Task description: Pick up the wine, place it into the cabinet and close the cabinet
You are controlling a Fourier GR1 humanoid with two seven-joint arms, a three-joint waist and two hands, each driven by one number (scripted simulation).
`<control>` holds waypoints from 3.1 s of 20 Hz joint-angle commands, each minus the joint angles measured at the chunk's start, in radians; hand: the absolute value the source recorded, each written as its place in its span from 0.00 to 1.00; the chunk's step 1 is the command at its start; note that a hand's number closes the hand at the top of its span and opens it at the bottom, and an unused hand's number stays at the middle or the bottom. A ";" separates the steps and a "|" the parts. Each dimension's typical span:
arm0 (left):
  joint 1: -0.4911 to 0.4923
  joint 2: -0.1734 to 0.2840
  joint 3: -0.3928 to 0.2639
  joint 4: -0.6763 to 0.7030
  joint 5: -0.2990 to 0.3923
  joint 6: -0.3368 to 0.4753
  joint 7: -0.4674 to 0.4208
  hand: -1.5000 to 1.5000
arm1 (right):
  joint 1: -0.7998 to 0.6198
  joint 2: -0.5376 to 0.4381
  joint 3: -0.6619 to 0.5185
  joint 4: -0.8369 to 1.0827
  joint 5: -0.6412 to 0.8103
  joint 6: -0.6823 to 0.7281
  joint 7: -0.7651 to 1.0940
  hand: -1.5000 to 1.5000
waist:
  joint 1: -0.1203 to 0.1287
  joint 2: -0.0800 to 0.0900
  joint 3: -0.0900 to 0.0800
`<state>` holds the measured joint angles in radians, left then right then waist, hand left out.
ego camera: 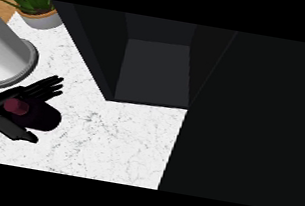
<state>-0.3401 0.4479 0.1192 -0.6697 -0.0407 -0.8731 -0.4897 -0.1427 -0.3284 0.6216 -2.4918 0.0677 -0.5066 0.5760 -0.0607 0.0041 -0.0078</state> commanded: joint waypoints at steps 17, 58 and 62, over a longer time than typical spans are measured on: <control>0.002 0.007 -0.108 0.068 0.025 -0.103 -0.344 1.00 | 0.060 -0.082 0.020 -0.130 0.048 -0.037 0.006 0.00 | 0.009 -0.004 0.001; 0.361 -0.448 -0.455 -0.866 0.177 0.991 0.153 1.00 | 0.184 -0.219 0.028 -0.207 0.031 -0.117 -0.079 0.00 | 0.051 -0.009 0.007; 0.281 -0.448 -0.403 -0.782 0.171 1.025 0.144 1.00 | 0.213 -0.266 -0.022 -0.252 -0.008 -0.098 -0.067 0.00 | 0.045 -0.007 0.008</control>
<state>-0.0141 0.0011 -0.2830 -1.4781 0.1367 0.0869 -0.3518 0.0117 -0.5368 0.6515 -2.5124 0.0675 -0.6279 0.4185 -0.0147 -0.0049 -0.0004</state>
